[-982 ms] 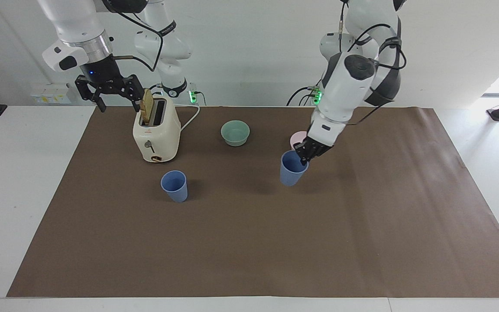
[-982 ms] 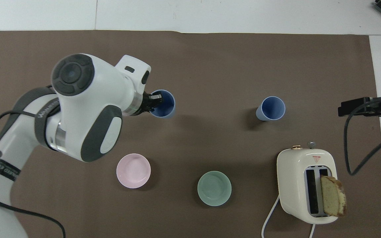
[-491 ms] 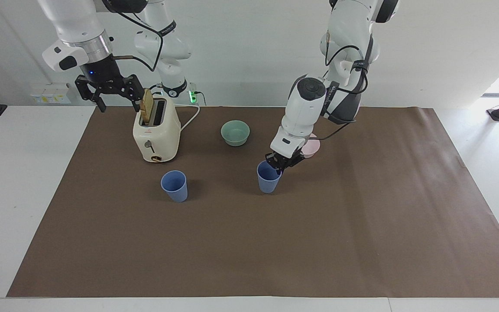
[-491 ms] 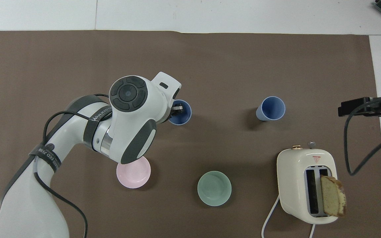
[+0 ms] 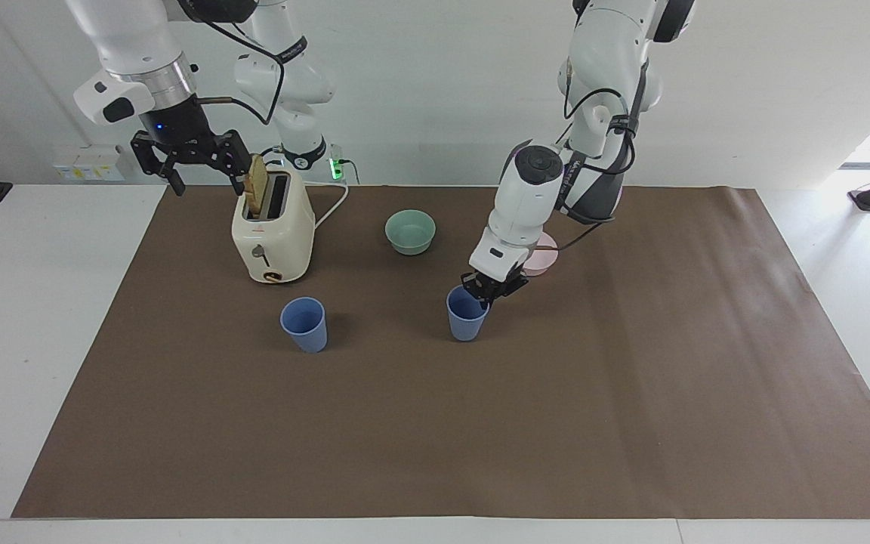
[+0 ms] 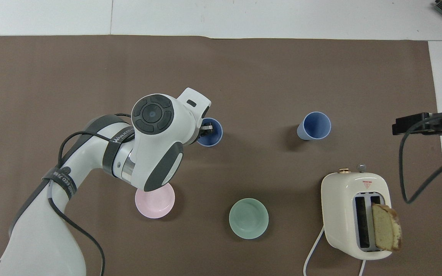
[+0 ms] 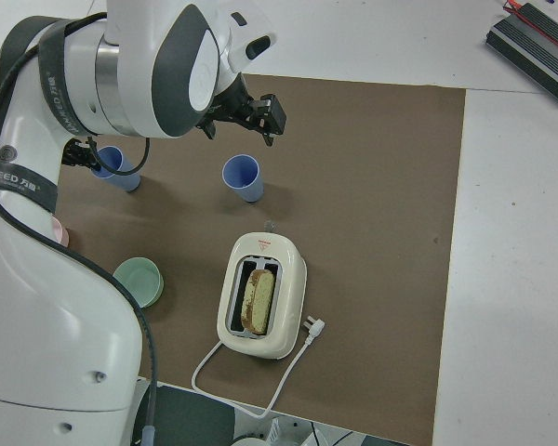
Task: Stack blue cups with both arms
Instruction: 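Carry the blue cup with the left gripper toward the table center, then open the left gripper and release the blue cup upright, then withdraw the left gripper while the right gripper reaches the other cup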
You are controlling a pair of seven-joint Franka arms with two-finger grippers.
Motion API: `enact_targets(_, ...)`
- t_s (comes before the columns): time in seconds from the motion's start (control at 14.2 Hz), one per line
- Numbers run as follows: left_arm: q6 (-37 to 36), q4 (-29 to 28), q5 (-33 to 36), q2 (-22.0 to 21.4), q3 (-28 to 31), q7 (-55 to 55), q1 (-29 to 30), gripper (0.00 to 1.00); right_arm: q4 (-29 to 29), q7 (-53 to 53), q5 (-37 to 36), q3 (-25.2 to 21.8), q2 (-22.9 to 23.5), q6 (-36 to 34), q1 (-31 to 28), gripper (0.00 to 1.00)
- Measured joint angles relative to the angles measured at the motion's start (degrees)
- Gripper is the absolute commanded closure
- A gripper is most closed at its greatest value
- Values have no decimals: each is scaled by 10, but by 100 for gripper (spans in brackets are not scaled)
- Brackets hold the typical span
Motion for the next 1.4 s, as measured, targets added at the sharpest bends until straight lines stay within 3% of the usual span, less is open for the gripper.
enact_targets(0.07, 6, -4, 0, 0, 1, 0, 0, 100, 0, 0, 0, 0, 0, 0, 0, 0)
enact_targets(0.14, 13, -8, 0, 0, 1, 0, 0, 94, 0, 0, 0, 0, 0, 0, 0, 0)
enact_targets(0.28, 21, -15, 0, 0, 1, 0, 0, 2, 0, 0, 0, 0, 0, 0, 0, 0)
enact_targets(0.56, 21, -15, 0, 0, 6, 0, 0, 0, 0, 0, 0, 0, 0, 0, 0, 0)
enact_targets(0.77, -21, 7, 6, -12, 15, 3, 11, 0, 0, 0, 0, 0, 0, 4, 0, 0)
enact_targets(1.12, -109, 20, 13, -84, 20, 101, 86, 0, -18, 0, 0, 6, 2, 42, 4, 0)
enact_targets(1.4, -177, 18, 13, -120, 22, 217, 150, 0, -66, 0, 0, 7, 22, 116, 15, 0)
